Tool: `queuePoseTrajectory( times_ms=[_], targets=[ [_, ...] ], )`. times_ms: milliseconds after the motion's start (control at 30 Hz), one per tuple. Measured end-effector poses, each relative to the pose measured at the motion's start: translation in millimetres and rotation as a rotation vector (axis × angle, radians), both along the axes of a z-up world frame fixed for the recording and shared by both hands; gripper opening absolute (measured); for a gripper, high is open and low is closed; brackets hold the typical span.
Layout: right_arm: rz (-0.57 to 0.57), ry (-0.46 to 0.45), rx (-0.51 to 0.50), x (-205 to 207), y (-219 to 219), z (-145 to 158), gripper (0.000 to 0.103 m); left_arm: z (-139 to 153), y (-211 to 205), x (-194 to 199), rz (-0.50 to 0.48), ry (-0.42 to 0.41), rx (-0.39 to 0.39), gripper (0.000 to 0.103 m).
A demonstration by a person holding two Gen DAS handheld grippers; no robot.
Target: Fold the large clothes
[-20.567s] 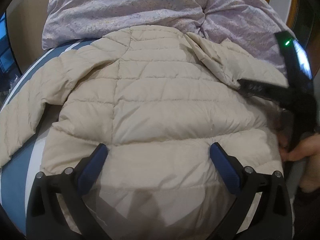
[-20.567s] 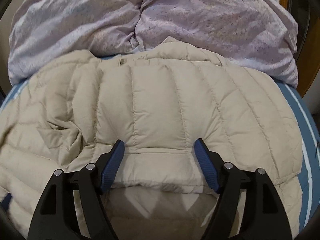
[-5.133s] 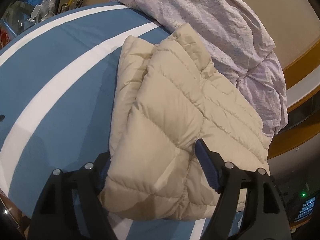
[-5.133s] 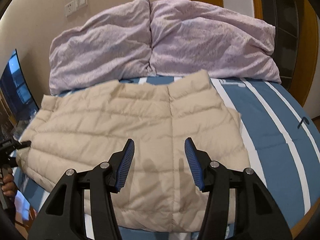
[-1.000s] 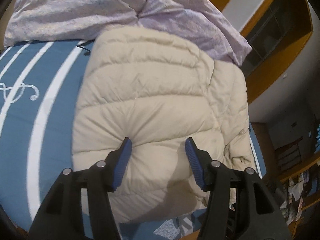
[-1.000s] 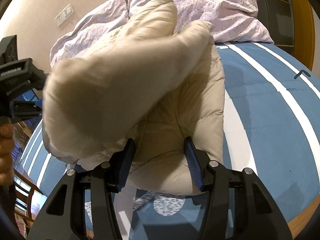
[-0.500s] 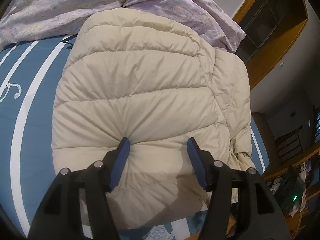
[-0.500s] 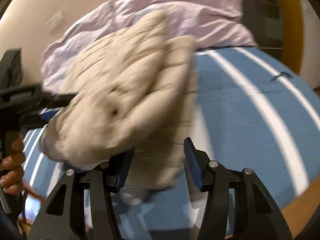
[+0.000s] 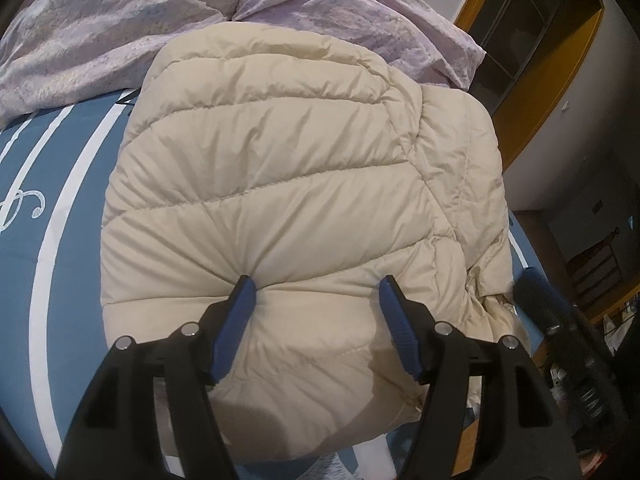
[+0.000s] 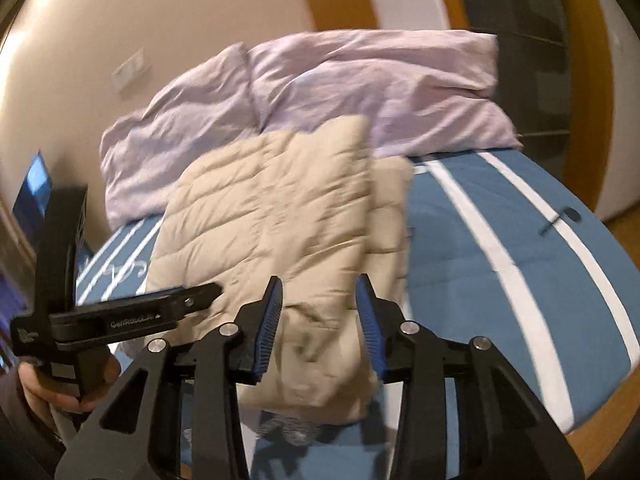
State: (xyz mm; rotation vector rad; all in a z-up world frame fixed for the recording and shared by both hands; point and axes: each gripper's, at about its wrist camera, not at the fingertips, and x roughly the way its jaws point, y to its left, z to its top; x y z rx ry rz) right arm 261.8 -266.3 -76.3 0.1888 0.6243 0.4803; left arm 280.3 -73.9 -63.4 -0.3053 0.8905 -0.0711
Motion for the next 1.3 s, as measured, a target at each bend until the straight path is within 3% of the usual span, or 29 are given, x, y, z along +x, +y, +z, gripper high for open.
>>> queuePoseTrajectory(
  times_ms=[133,267,533,700,933,1300],
  targets=[
    [-0.017,0.055,-0.067,11.1,8.2,-22.2,0.03,0.1,3.6,0.5,-0.007,0.0,-0.016,0.064],
    [-0.039,0.123,-0.063,23.5,-2.7,-43.5,0.028,3.4,8.5,0.3,-0.012,-0.001,-0.059,0.064],
    [-0.061,0.145,-0.123,31.6,2.2,-57.1,0.028,16.7,12.0,-0.1,-0.03,-0.029,-0.062,0.064],
    [-0.056,0.127,-0.089,26.3,-5.5,-36.9,0.029,30.3,23.6,1.2,-0.012,-0.072,0.023,0.064],
    [-0.08,0.019,-0.039,30.7,-11.6,14.1,0.035,41.7,52.8,23.6,0.053,-0.103,0.129,0.065],
    [-0.061,-0.005,-0.073,101.8,41.9,40.5,0.035,45.9,91.8,72.8,0.13,-0.143,0.261,0.071]
  ],
)
